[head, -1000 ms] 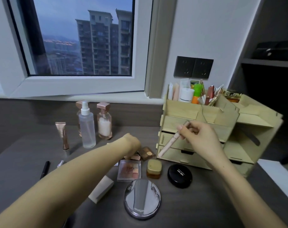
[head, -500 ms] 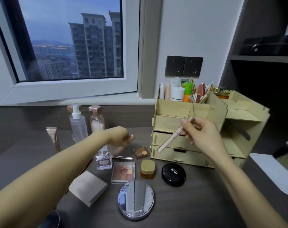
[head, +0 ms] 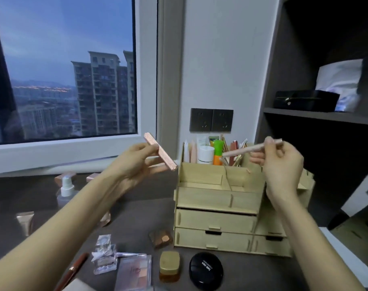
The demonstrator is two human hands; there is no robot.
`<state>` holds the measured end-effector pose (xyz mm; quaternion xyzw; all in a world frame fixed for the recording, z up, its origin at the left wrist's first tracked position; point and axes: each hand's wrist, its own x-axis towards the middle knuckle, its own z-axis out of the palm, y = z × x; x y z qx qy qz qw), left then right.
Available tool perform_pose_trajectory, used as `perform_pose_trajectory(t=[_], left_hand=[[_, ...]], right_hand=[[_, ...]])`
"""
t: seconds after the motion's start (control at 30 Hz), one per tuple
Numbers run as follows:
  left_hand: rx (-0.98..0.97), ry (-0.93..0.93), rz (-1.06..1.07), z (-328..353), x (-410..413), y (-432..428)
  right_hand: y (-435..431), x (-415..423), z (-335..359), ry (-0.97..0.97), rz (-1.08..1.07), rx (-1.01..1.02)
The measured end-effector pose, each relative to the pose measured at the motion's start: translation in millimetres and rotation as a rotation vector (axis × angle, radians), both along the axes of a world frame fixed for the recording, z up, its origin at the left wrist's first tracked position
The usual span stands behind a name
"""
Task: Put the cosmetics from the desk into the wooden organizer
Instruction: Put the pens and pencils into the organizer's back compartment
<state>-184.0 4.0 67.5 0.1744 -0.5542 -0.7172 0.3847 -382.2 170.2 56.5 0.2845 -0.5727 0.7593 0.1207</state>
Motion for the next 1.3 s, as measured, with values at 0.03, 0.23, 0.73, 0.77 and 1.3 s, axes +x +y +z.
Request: perform_pose_trajectory(t=[0.03,0.23,0.73,0.77,1.3], left_hand=[[-0.021,0.006,0.001,5.1,-8.4,1.9],[-0.143,-0.076,0.027,15.1,-55.4,7.1],[-0.372,-0.188,-0.004,9.1,-114.5,-0.5],[-0.376,-0.185,-0.017,9.4,-116.8,-0.7],[-0.364,-0.203,-0.051,18.6,-124.5,1.5]], right_hand=[[-8.1,-8.4,7.8,0.077,-0.08,0.051],[-64.4,-55.0,37.0,0.334,-0.312,0.607],[-87.2,-82.6,30.6,0.681,-0.433,1.141],[-80.5,-73.8,34.3,0.65,-0.347,1.014],[-60.9,-66.6,38.7,0.288,0.143,0.647]])
